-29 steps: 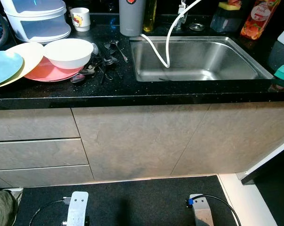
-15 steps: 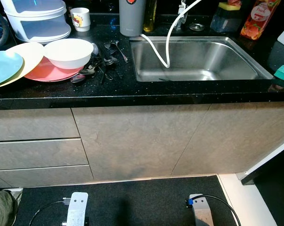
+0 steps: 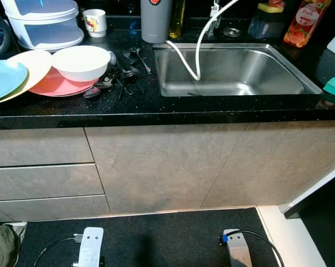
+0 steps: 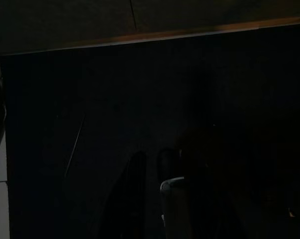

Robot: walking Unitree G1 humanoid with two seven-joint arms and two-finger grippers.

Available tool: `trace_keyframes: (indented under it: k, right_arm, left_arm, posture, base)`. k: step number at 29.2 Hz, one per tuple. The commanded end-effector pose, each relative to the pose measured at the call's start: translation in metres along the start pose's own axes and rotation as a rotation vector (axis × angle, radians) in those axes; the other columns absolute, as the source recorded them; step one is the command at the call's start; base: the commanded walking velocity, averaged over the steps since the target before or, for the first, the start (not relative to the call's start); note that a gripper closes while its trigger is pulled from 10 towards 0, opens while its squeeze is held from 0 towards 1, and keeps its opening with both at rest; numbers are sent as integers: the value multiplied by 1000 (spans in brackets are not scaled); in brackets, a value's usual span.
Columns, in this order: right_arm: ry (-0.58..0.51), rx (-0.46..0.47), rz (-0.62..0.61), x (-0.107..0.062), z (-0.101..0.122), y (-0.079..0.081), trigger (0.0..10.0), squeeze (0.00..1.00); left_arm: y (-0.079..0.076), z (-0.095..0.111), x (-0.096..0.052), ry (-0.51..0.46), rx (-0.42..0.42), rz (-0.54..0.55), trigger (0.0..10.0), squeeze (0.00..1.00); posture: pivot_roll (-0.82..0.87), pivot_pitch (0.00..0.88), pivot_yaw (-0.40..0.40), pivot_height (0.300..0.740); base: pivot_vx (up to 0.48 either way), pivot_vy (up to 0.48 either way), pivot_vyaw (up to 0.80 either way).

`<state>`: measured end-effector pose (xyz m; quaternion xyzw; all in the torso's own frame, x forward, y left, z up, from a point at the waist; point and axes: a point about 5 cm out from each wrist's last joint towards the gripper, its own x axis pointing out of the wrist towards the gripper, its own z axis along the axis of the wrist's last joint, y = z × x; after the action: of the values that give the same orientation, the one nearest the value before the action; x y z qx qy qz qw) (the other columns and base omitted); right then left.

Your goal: Kitchen organization

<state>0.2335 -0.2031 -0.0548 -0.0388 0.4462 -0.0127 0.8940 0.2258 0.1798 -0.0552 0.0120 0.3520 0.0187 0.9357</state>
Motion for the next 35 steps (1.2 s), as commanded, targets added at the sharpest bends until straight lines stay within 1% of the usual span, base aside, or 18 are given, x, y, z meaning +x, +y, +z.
trace_keyframes:
  k: [1, 35]
  right_arm:
    - [43, 7, -7, -1, -14, -1, 10000, 0]
    - [42, 8, -14, -1, -13, -1, 10000, 0]
  left_arm:
    - [2, -13, -3, 38, 1, 6, 10000, 0]
    - [2, -13, -3, 39, 2, 6, 10000, 0]
  posture:
    - [27, 206, -14, 740]
    - [23, 209, -13, 740]
  base:
    - [0, 0, 0]
    - [0, 0, 0]
